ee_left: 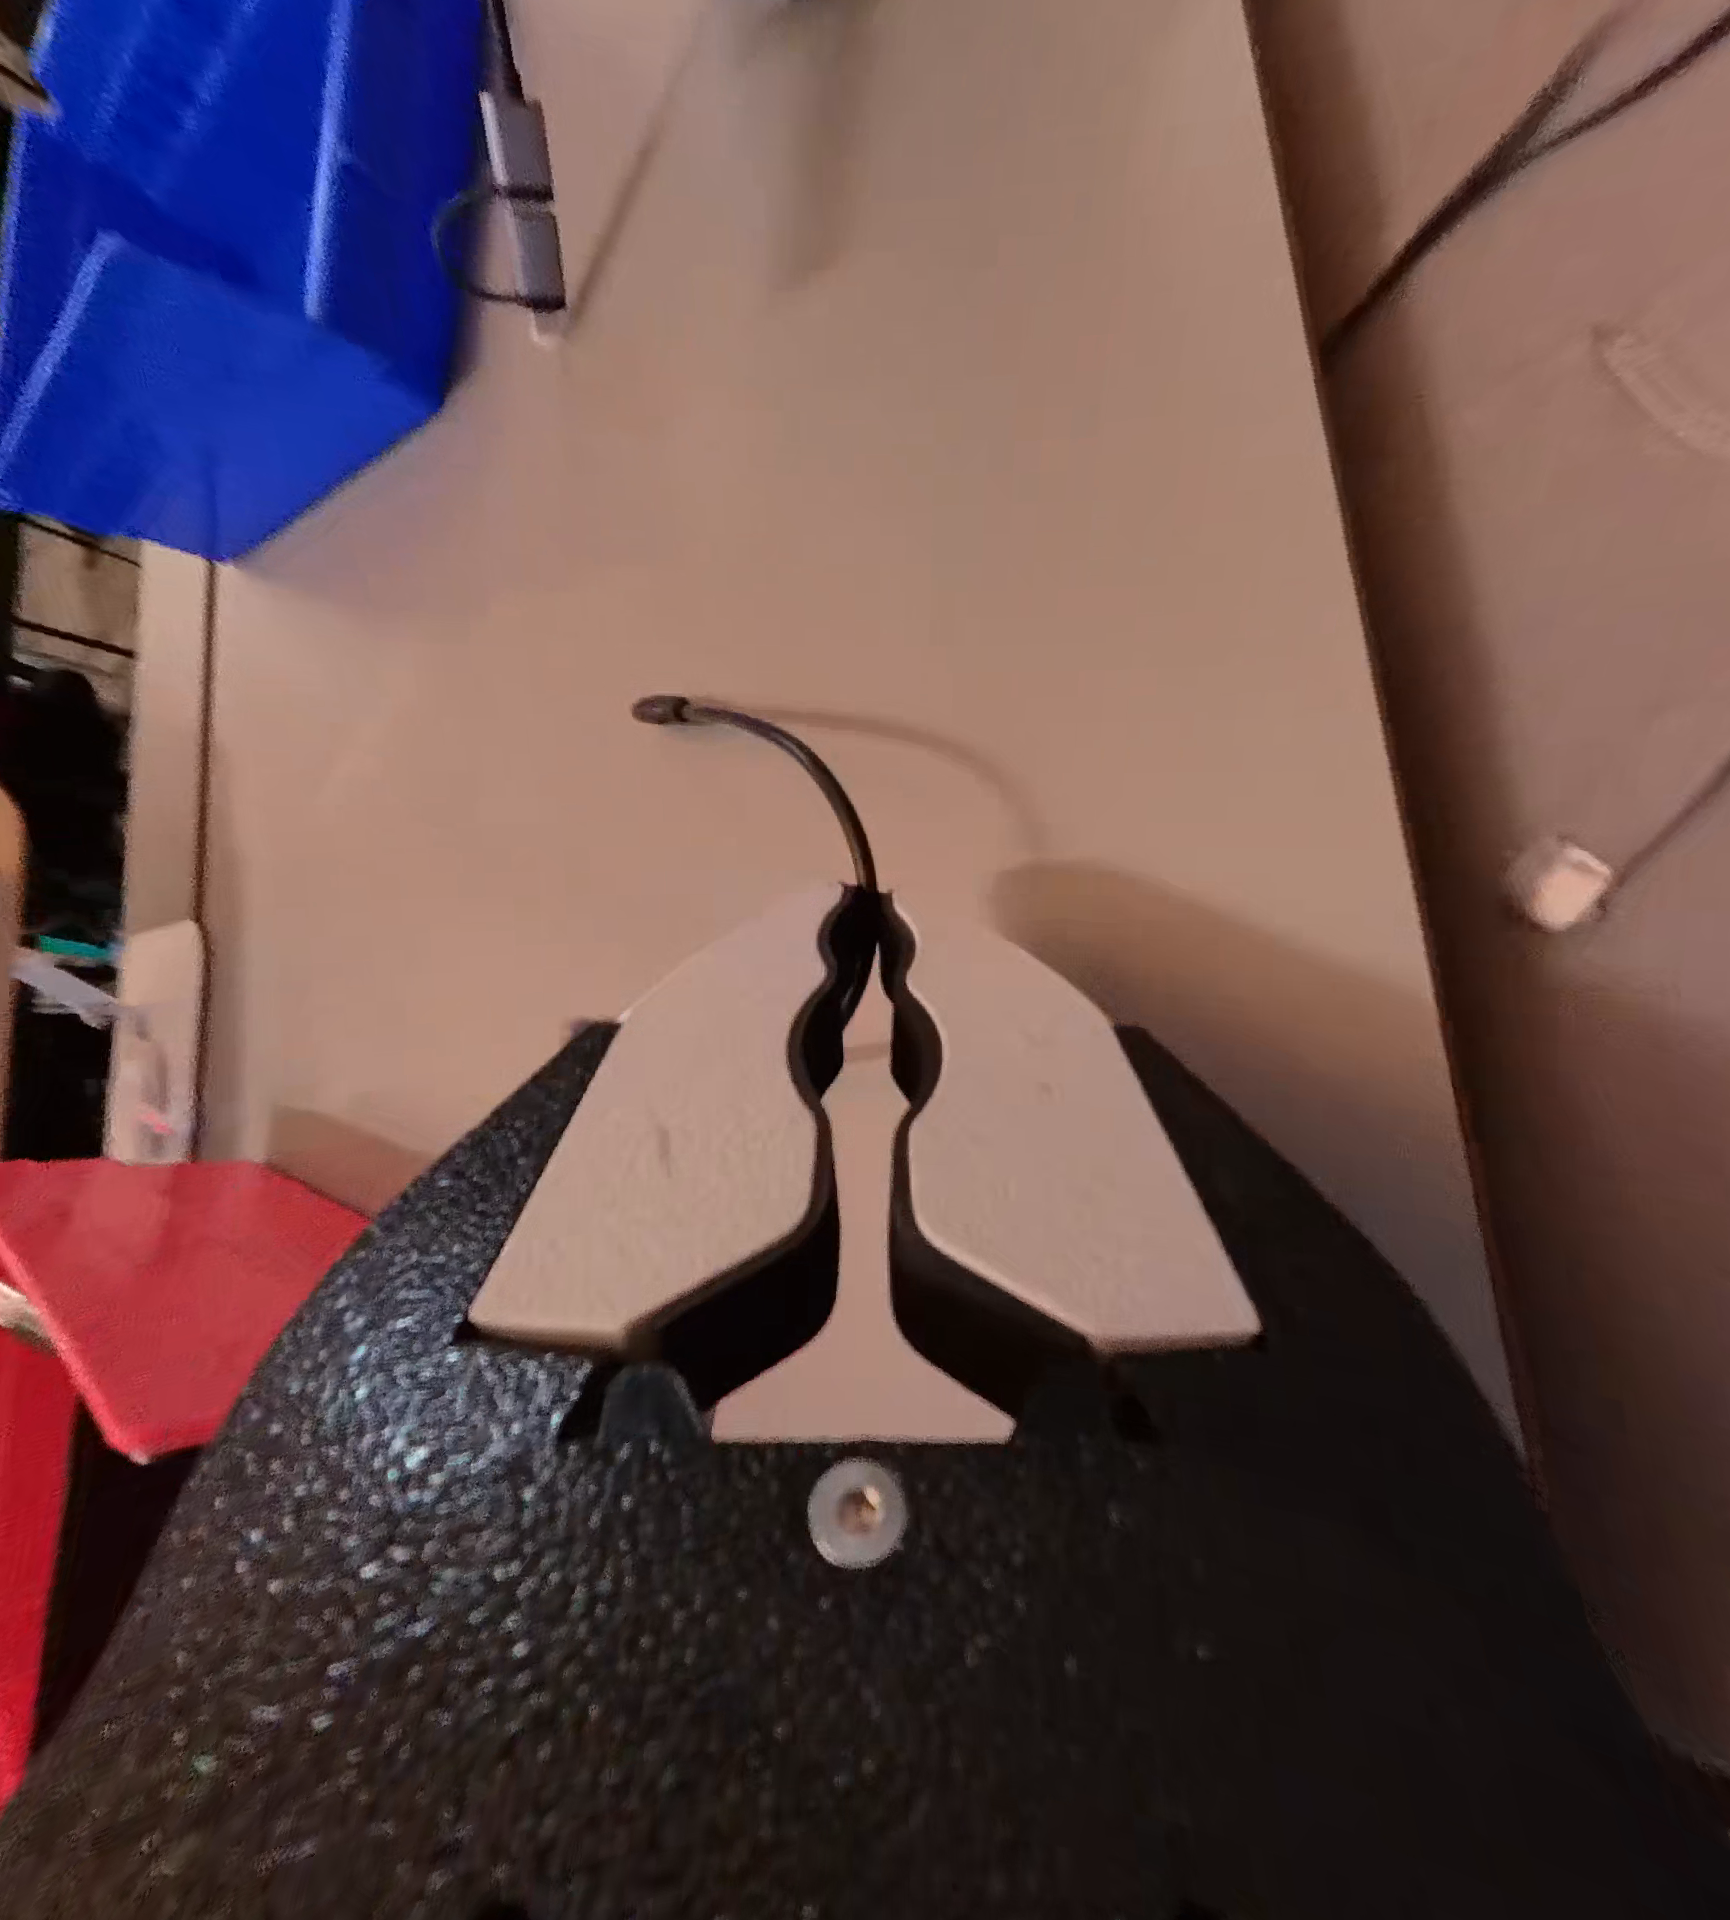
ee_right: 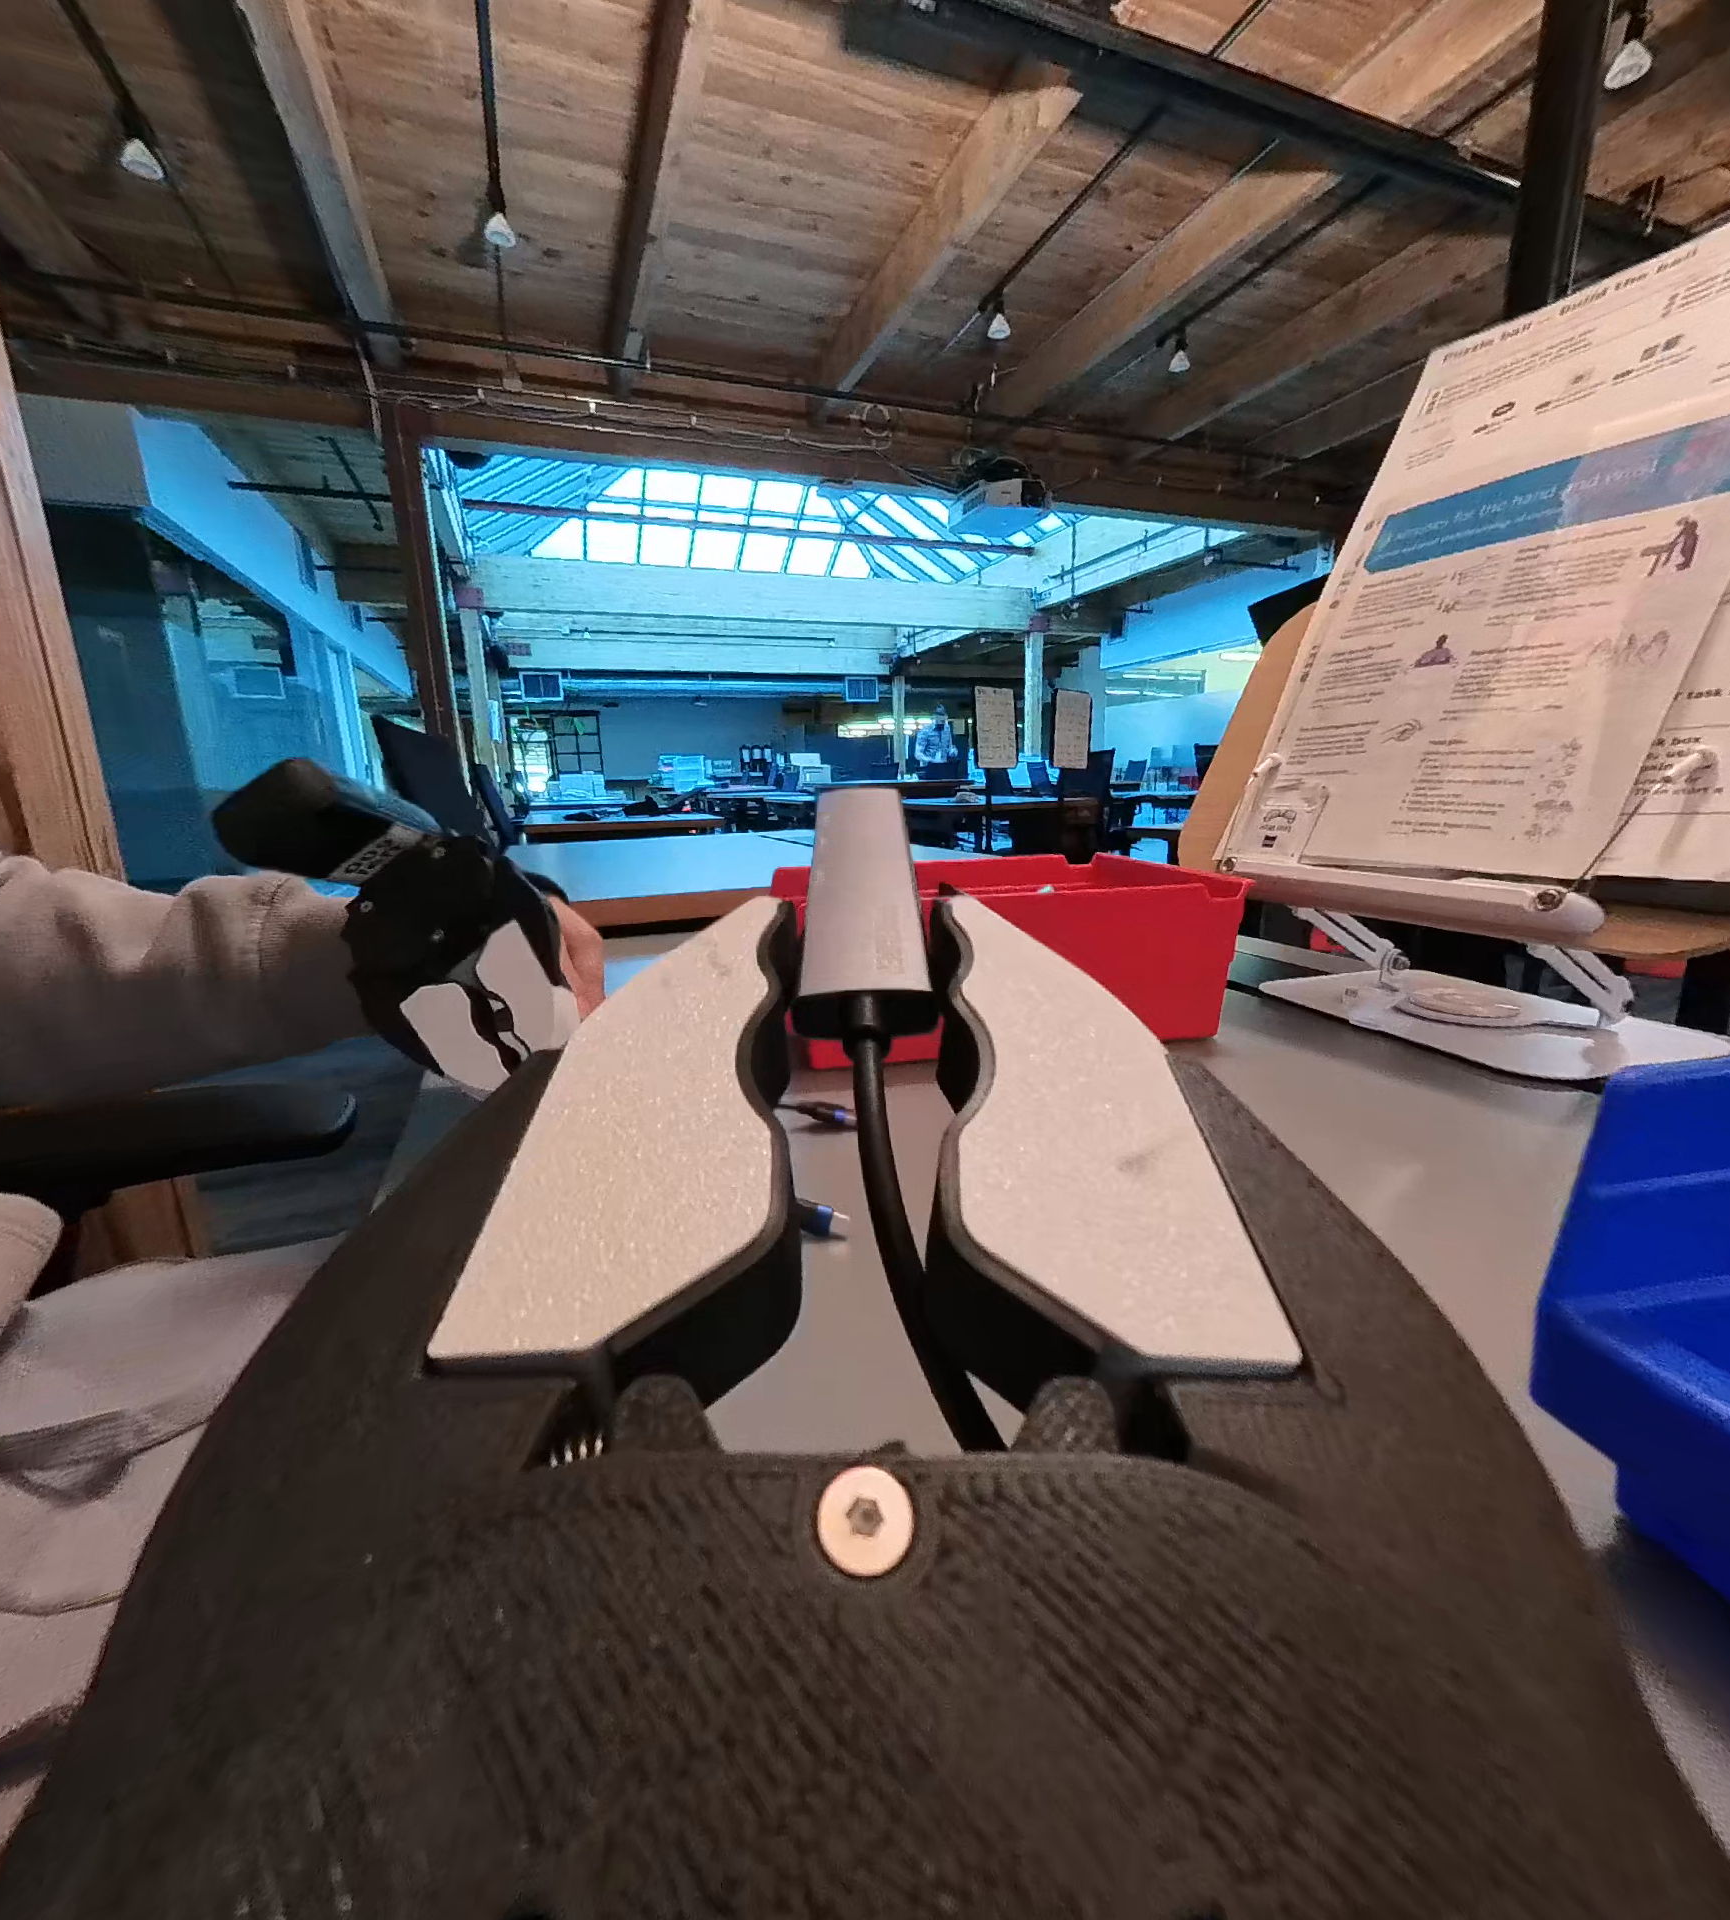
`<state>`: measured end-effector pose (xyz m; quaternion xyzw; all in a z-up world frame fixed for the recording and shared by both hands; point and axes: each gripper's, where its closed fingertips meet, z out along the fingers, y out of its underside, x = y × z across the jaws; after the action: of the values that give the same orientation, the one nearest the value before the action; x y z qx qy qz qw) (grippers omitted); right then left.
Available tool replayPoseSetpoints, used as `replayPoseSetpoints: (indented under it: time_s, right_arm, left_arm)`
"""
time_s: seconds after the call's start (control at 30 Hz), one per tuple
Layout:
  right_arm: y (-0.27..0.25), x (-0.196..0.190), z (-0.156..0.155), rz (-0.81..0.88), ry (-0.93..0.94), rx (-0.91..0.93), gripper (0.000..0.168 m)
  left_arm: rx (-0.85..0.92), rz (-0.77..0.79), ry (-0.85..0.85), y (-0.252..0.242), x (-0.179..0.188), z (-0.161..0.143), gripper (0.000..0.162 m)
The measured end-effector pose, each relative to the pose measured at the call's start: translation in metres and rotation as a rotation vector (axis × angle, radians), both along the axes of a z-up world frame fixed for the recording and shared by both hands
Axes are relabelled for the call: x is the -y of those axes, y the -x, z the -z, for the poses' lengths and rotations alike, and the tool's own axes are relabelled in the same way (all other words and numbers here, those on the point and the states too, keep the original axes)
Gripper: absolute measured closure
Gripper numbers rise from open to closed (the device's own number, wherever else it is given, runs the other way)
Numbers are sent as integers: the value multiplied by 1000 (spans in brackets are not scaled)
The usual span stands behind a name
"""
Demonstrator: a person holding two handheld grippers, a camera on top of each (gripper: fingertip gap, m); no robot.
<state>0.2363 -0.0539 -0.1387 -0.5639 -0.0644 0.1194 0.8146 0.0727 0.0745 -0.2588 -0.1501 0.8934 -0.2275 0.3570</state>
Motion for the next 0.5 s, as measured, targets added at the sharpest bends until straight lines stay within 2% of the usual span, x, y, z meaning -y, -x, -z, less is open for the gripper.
replayPoseSetpoints:
  time_s: [0.03, 0.1, 0.2, 0.3, 0.4, 0.5]
  right_arm:
    - [1, -2, 2, -2, 7, -2, 144]
    - [1, -6, 6, 4, 11, -12, 144]
    - [6, -9, 4, -13, -6, -14, 144]
    - [8, -13, 6, -18, 15, 9, 144]
    - [8, -15, 7, -24, 20, 6, 144]
    - [8, -13, 6, -26, 8, 6, 144]
  left_arm:
    - [-35, -27, 27, 3, -7, 4, 155]
    - [-94, -133, 62, 7, -28, 10, 127]
    - [-92, -268, 91, 4, -41, 1, 120]
    - [-14, -402, 194, -21, -17, -16, 127]
    - [-85, -531, 230, -45, 7, -2, 124]
    - [-125, -632, 245, -66, 9, 14, 129]
